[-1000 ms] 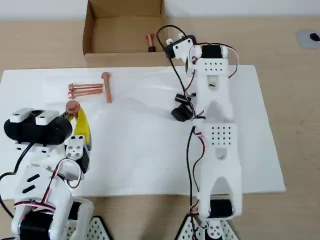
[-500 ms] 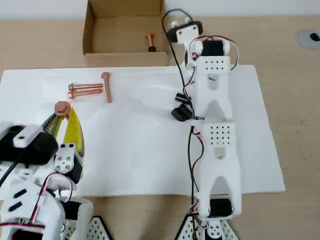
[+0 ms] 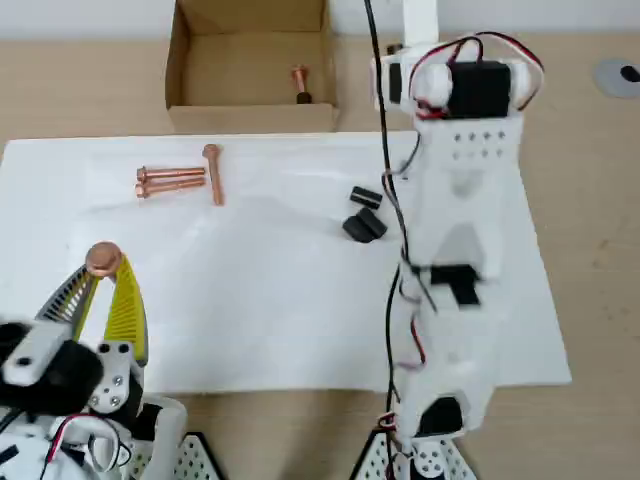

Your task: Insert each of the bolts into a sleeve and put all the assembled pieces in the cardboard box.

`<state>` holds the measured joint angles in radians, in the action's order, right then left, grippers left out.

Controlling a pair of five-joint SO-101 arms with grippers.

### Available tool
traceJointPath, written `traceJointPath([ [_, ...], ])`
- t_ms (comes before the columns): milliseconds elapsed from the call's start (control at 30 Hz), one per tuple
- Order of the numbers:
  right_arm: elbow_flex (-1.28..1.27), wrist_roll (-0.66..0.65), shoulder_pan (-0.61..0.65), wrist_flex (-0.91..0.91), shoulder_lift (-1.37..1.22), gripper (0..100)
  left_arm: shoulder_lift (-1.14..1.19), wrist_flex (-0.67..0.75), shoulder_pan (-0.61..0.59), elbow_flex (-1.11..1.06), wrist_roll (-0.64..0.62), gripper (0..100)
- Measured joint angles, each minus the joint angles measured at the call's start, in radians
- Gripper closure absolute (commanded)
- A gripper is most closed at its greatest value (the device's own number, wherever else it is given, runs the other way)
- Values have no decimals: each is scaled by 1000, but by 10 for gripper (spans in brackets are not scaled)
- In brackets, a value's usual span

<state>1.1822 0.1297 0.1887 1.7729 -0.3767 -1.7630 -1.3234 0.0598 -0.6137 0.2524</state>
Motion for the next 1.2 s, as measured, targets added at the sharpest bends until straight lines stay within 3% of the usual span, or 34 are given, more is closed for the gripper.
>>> traceJointPath([
  [333, -743, 100, 272, 0, 694, 987, 0, 29, 0, 5, -186, 991],
  [500, -1010, 103, 394, -104, 956, 987, 0, 78, 0, 5, -249, 991],
  [800, -1542, 81, 526, -453, 1289, 987, 0, 149, 0, -3, -256, 991],
  [1200, -2400, 75, 680, -1160, 1769, 988, 0, 272, 0, -91, -256, 991],
])
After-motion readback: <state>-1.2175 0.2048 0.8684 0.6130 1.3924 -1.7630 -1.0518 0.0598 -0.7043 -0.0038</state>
